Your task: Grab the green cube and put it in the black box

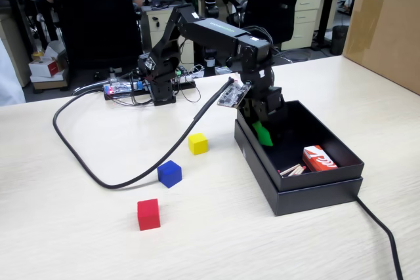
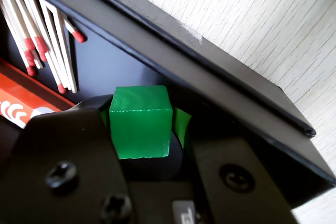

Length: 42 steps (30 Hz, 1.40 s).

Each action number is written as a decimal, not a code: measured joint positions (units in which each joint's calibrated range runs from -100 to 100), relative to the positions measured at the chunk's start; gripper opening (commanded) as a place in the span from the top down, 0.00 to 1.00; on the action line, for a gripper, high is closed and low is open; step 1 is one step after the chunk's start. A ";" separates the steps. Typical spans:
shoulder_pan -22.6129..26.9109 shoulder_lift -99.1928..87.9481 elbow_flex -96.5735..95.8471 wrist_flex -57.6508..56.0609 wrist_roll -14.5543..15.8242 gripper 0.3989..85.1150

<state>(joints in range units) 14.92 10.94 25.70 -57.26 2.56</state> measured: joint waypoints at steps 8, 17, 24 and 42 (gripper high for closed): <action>0.05 6.21 1.00 0.00 0.00 0.99; 0.00 6.60 1.83 0.00 0.00 0.67; 0.00 6.60 1.73 0.00 0.00 0.45; -2.30 -29.00 -7.30 -0.08 0.00 0.46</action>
<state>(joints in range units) 12.63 -18.06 18.39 -57.34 2.56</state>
